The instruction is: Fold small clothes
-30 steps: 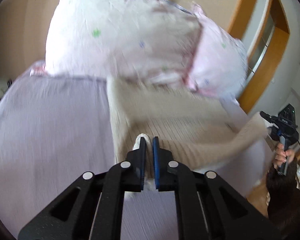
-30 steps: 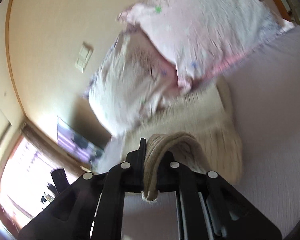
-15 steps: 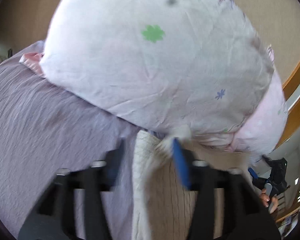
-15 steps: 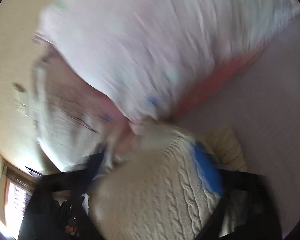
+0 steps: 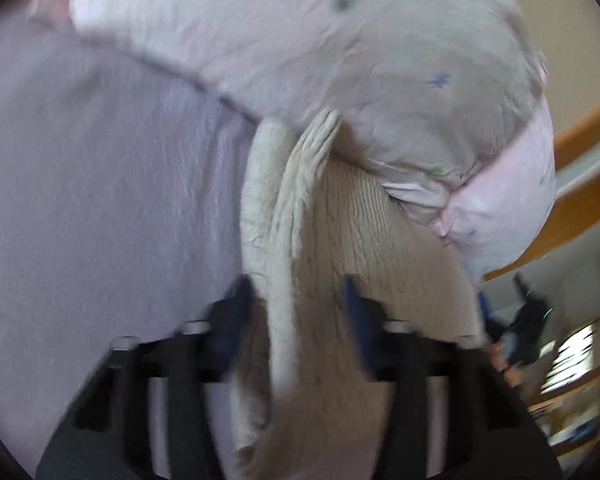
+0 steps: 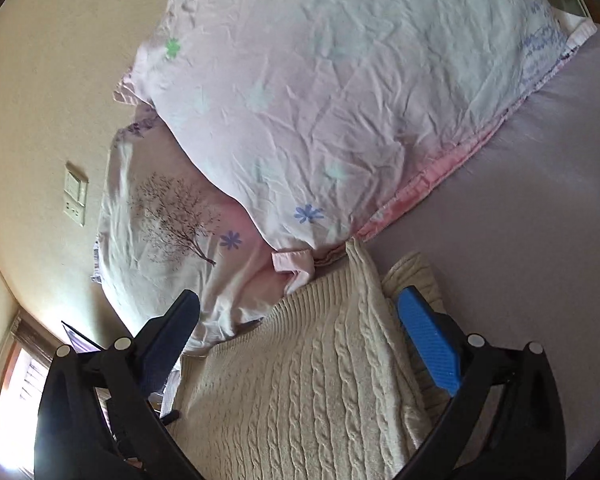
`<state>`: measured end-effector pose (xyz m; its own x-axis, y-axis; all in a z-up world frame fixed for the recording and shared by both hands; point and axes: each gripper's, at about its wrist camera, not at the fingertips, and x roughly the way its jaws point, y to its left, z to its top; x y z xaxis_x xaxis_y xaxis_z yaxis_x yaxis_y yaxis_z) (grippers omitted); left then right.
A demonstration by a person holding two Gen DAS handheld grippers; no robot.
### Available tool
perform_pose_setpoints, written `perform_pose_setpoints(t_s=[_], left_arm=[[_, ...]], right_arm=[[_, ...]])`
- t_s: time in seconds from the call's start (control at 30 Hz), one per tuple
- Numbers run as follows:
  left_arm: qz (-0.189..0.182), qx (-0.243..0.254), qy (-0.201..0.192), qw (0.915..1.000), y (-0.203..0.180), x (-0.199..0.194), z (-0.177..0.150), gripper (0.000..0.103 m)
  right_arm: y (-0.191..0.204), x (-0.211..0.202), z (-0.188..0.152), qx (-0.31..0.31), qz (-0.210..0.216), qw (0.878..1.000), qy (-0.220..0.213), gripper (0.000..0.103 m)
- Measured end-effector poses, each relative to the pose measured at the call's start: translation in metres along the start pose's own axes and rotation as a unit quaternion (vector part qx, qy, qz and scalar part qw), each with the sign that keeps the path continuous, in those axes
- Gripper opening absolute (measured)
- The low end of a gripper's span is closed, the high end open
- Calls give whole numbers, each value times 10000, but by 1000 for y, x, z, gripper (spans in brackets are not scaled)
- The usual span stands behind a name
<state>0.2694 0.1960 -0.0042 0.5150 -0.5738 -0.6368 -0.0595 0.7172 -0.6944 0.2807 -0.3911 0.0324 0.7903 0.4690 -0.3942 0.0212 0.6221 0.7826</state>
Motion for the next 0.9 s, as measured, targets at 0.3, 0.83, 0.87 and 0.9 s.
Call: perform_pose_setpoints(t_s=[0.3,0.83,0.87,0.9], left_arm=[[-1907,-992,-322,9761,-44,-9,-9,15],[-3222,654,1411,9338,-282,180,-72,34],[-3089,815,1160,9405,-275,164,-68,49],[-2834,962,877,9501,-268,148,-64,56]], right_arm=[[-10,-19,17,205,334,9992,-125,102],[-39,-35,49,88,-309,9994,140,102],[-41,-32,50,170,-212,9992,296,102],[-43,-27,50,217,-157,9985,483,102]])
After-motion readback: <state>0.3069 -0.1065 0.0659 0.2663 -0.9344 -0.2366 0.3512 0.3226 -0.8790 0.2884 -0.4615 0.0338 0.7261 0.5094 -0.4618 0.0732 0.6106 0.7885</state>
